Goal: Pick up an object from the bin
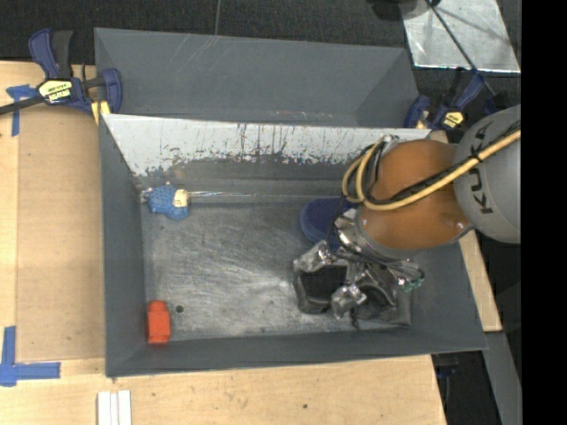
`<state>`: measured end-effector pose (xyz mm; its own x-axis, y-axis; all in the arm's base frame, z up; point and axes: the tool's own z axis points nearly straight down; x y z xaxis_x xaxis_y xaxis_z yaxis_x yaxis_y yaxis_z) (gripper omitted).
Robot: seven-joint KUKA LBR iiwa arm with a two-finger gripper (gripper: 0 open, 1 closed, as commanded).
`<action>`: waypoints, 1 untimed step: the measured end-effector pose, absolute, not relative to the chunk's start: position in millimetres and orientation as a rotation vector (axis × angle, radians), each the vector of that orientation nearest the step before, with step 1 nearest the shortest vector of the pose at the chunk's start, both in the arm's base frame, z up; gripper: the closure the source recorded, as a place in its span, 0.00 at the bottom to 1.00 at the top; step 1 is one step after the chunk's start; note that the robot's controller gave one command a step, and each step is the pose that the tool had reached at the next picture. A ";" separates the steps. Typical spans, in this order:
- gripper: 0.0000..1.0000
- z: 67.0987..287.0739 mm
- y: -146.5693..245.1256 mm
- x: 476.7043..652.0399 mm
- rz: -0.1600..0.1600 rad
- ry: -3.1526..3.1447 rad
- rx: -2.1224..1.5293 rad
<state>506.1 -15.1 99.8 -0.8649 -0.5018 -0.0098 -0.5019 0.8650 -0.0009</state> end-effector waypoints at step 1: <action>1.00 99.8 -15.1 506.1 0.003 3.025 -0.813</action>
Offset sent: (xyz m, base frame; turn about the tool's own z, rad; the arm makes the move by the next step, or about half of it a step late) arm 0.0000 0.0000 0.0000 0.0000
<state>506.1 -15.1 99.8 -0.8652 -0.5014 -0.0098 -0.5014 0.8652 -0.0008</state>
